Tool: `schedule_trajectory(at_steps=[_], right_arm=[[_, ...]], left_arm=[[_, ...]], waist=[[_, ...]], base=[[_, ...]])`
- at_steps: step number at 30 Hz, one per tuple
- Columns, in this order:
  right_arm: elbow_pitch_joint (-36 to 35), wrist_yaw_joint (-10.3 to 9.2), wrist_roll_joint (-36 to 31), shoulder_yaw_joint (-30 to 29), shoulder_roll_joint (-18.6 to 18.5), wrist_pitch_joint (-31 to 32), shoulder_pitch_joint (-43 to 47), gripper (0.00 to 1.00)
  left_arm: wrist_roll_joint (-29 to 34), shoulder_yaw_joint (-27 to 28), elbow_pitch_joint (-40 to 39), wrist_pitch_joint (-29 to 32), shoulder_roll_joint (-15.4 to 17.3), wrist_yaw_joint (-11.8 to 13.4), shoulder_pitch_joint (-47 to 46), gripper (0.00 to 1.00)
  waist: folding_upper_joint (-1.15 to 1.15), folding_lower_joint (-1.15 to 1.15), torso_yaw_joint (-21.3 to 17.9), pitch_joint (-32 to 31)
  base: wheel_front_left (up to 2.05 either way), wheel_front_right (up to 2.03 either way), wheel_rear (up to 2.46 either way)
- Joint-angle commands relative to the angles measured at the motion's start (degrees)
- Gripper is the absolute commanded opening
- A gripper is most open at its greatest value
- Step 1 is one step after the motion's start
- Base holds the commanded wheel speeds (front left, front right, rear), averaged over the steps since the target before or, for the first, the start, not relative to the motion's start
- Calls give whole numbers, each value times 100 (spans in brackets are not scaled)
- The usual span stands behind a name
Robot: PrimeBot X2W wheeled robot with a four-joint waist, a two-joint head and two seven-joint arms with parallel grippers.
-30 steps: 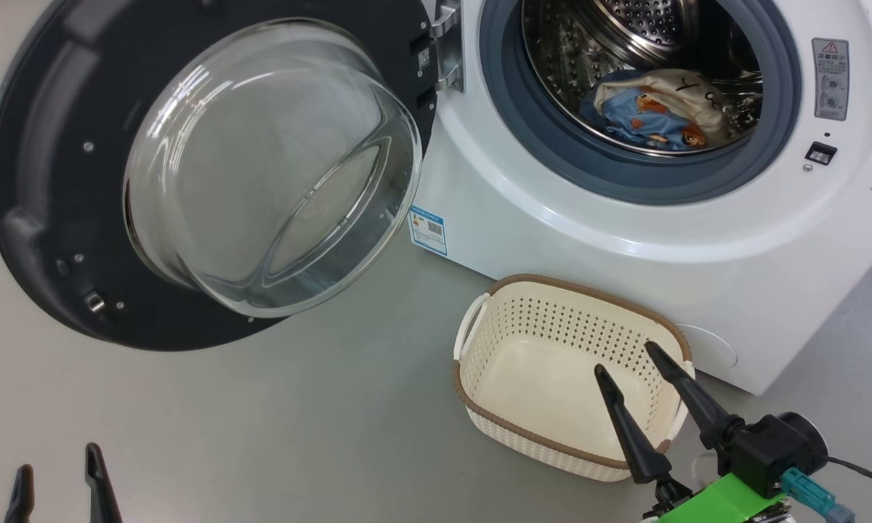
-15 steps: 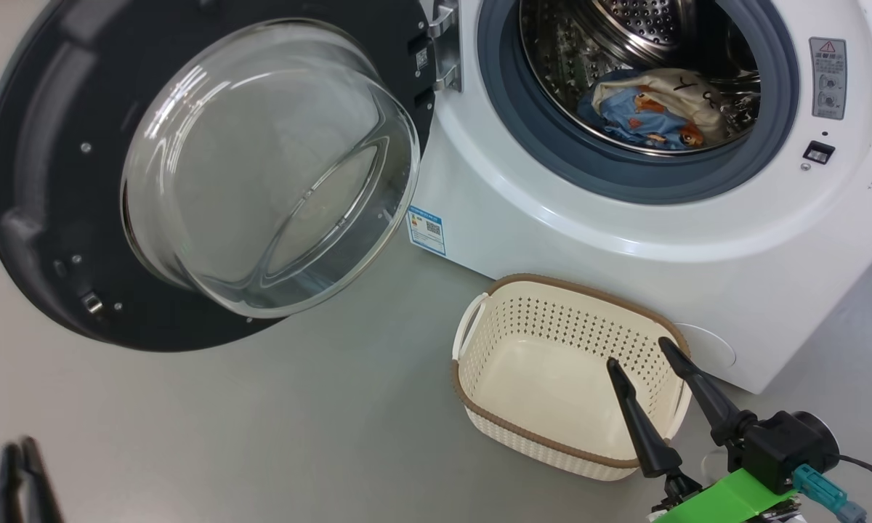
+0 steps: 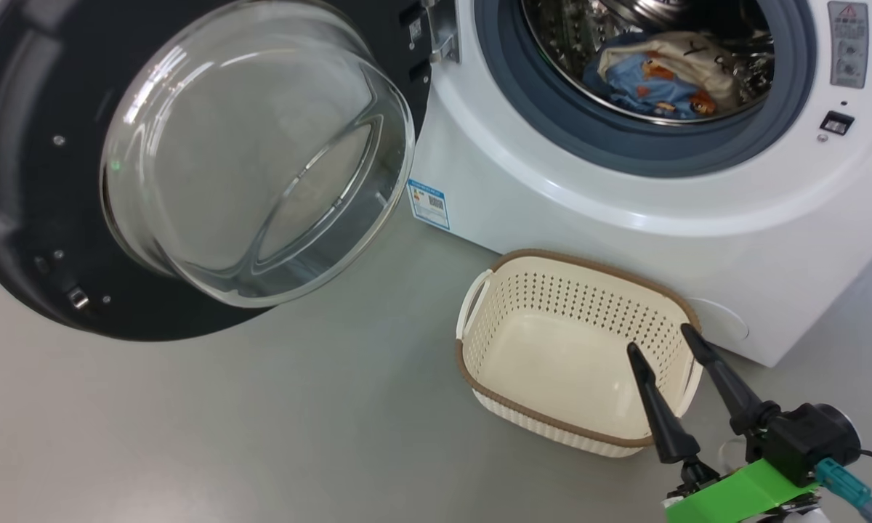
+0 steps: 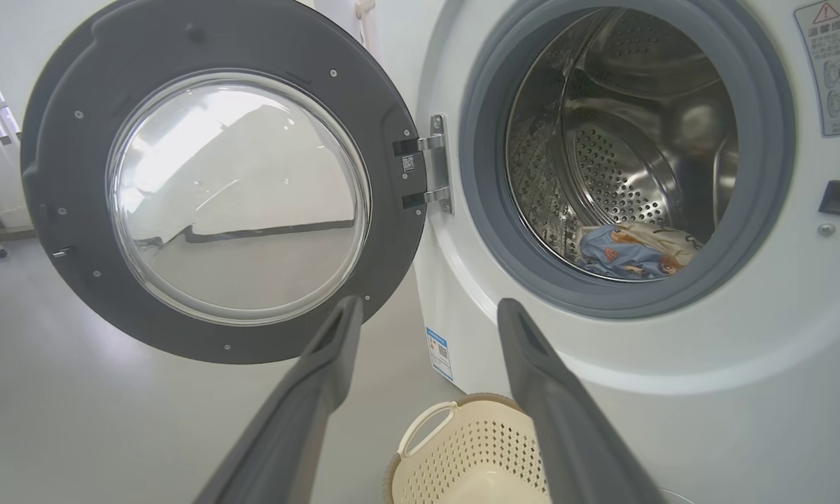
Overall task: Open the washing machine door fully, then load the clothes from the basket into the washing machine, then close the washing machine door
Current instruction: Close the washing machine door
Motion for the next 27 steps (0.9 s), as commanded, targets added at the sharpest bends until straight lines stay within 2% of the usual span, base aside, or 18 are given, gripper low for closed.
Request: schedule_trajectory(at_steps=[1,6,8,12,17,27], right_arm=[[-169,25,-57,73,-37,-46,-47,100],[-224,25,-122,1,-92,-46,-79,100],[-240,25,-145,2,-126,-46,-137,100],[-254,25,-170,17,-212,-46,-264,100],[-270,25,-187,10,-322,-46,-359,100],[-309,25,-220,87,-451,-46,-438,100]], left_arm=[[-183,137,-24,60,360,-20,-317,0],[-1483,-203,890,555,1166,-20,-1205,0],[-1975,-288,1236,867,1343,-20,-1529,0],[-2547,-526,1857,1536,1694,-20,-2047,0],[-2846,-914,2460,2335,1996,-20,-2554,0],[-3165,-1336,3278,3381,2216,-21,-3248,0]], waist=[[0,0,4,116],[0,0,-4,386],[0,0,-29,511],[0,0,-68,721],[0,0,-80,910],[0,0,-153,1119]], base=[[0,0,0],[0,0,0],[0,0,0],[0,0,0],[0,0,0],[0,0,0]])
